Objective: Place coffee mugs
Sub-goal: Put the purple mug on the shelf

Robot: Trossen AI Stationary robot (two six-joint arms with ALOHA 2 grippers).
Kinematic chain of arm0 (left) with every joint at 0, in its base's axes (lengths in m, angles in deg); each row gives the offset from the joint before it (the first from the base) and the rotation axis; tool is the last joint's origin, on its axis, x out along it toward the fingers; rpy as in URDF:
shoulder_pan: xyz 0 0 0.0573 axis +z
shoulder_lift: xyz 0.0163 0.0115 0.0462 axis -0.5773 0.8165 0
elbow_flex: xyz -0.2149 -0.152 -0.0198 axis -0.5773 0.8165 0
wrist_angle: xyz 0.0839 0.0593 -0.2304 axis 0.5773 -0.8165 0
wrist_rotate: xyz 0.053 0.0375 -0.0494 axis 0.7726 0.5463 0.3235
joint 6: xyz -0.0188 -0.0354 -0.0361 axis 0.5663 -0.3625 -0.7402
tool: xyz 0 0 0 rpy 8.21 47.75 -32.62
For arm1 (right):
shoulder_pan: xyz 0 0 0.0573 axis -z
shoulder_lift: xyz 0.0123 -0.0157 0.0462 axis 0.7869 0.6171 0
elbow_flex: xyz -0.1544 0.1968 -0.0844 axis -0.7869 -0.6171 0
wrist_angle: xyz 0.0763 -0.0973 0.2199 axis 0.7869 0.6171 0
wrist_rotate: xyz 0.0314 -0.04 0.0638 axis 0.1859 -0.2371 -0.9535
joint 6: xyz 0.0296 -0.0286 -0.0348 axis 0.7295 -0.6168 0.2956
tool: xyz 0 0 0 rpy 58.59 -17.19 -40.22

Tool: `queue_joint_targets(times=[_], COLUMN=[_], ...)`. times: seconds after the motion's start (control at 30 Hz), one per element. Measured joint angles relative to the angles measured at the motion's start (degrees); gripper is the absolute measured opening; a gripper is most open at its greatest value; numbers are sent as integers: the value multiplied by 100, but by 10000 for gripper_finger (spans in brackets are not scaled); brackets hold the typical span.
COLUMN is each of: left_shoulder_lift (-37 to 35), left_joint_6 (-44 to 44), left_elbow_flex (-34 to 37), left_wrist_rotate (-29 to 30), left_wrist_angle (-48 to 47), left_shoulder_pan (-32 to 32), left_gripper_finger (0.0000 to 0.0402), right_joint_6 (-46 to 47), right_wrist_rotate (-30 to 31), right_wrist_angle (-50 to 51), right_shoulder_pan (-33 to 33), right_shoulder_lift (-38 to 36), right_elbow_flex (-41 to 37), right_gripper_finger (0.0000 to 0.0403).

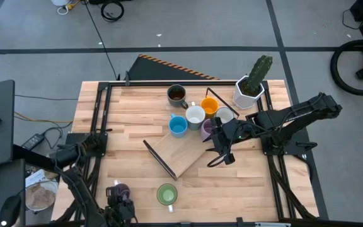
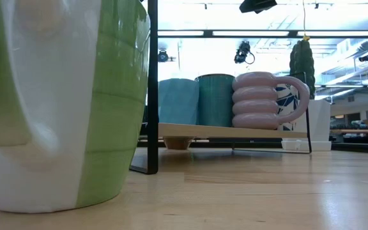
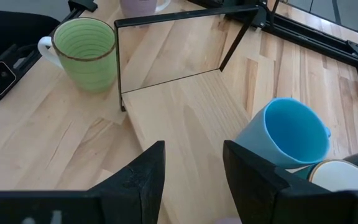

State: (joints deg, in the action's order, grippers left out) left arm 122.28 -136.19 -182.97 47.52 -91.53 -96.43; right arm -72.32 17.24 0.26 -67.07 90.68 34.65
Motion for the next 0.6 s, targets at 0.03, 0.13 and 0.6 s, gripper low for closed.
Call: queue_joint_targets(times=[0.03,0.13,0.6], left_shoulder_lift=[22,41,41], left_joint_6=[0,-8,207], left_elbow_flex=[0,0,0], left_wrist_rotate=[0,3,20], left_wrist_angle=[12,89,238], left_shoulder_pan=[0,17,274], left_gripper_finger=[142,121,21], right_joint_6=[0,-19,-50], right_wrist_rotate=[0,-2,-4], right_wrist_angle=[0,0,-2], right_shoulder_pan=[0,0,0], right_shoulder_lift=[0,2,0], right_elbow_flex=[0,0,0], right_gripper_finger=[168,168,168])
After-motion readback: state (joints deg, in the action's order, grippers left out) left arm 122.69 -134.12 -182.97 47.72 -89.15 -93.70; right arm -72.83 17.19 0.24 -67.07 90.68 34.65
